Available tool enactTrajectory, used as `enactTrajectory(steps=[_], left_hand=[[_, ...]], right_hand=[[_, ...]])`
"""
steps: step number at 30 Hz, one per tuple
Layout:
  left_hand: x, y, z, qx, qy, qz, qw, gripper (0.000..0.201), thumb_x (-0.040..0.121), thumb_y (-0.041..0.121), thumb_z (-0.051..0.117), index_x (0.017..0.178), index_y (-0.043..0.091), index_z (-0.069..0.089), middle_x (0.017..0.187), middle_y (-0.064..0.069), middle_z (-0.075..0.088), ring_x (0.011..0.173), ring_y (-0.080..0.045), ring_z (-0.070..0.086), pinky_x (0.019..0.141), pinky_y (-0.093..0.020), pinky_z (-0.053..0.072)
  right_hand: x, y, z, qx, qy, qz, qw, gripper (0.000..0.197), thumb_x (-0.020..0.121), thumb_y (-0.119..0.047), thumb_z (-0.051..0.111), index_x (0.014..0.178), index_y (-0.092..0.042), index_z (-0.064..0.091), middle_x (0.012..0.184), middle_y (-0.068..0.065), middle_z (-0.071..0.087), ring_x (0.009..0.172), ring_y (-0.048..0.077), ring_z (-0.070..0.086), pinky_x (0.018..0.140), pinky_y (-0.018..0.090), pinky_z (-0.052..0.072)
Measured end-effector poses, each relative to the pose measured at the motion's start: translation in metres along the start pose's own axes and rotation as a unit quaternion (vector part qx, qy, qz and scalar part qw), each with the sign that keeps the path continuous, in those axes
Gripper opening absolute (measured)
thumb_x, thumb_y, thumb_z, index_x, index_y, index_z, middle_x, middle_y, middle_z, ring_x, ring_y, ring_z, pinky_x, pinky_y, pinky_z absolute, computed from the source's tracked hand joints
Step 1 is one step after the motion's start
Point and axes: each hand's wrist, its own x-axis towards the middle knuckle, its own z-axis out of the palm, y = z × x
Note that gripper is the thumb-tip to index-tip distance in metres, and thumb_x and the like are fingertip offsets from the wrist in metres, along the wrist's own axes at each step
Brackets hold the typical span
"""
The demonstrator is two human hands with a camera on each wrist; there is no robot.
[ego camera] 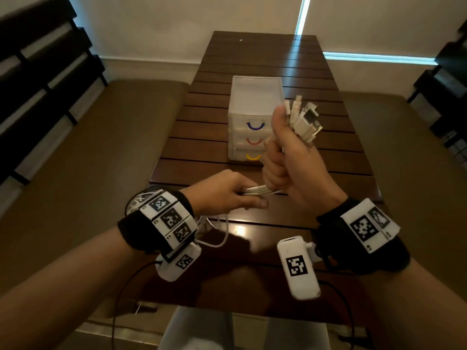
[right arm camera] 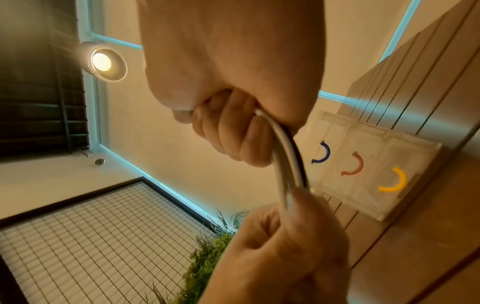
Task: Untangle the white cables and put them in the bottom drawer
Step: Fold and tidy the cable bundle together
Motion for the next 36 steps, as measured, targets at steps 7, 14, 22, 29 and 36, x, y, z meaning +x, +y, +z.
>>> enactTrajectory(steps=[7,14,22,29,36], left_hand=[[-0.025,-0.027,-0.04,0.094,-0.029,-0.033,0.995,0.075,0.072,0.088,0.035,0.064,0.015,0.049,0.055,0.01,0.043,0.048,-0.004,0.039,0.05,-0.02,0.034],[-0.023,-0.019,-0.036,0.015,-0.044,-0.101,0.994,0.058,0.083,0.074,0.029,0.065,0.025,0.053,0.055,0.015,0.049,0.046,0.0,0.043,0.055,-0.02,0.04],[-0.037,-0.01,-0.04,0.117,-0.098,-0.123,0.981,0.062,0.081,0.07,0.037,0.073,0.013,0.058,0.062,0.001,0.051,0.051,-0.01,0.045,0.056,-0.024,0.041],[-0.034,0.004,-0.051,0.181,0.034,-0.027,0.983,0.04,0.095,0.054,0.041,0.071,0.028,0.059,0.062,0.002,0.055,0.056,-0.012,0.051,0.057,-0.033,0.04],[-0.035,0.0,-0.053,0.166,0.002,-0.031,0.986,0.032,0.098,0.043,0.047,0.069,0.033,0.056,0.065,0.012,0.056,0.058,0.004,0.052,0.058,-0.019,0.034]], right_hand=[[0.01,0.028,-0.001,-0.127,0.062,-0.04,0.989,0.05,0.098,-0.052,0.049,0.054,-0.027,0.043,0.039,-0.011,0.033,0.031,0.012,0.03,0.042,0.022,0.028],[0.002,0.023,-0.012,-0.27,0.082,-0.096,0.955,0.04,0.097,-0.043,0.055,0.062,-0.025,0.055,0.044,-0.014,0.044,0.041,0.004,0.04,0.046,0.018,0.033],[-0.006,0.061,-0.005,-0.44,0.074,-0.102,0.889,0.05,0.097,-0.035,0.056,0.052,-0.013,0.053,0.048,-0.003,0.05,0.043,0.011,0.043,0.047,0.032,0.036],[0.002,0.066,0.0,-0.462,0.033,-0.165,0.871,0.025,0.09,-0.035,0.052,0.098,-0.015,0.065,0.093,-0.01,0.058,0.082,0.016,0.059,0.07,0.031,0.046],[0.002,0.065,0.001,-0.458,-0.02,-0.115,0.881,0.058,0.088,-0.061,0.036,0.076,-0.011,0.062,0.072,0.009,0.066,0.066,0.028,0.061,0.063,0.048,0.05]])
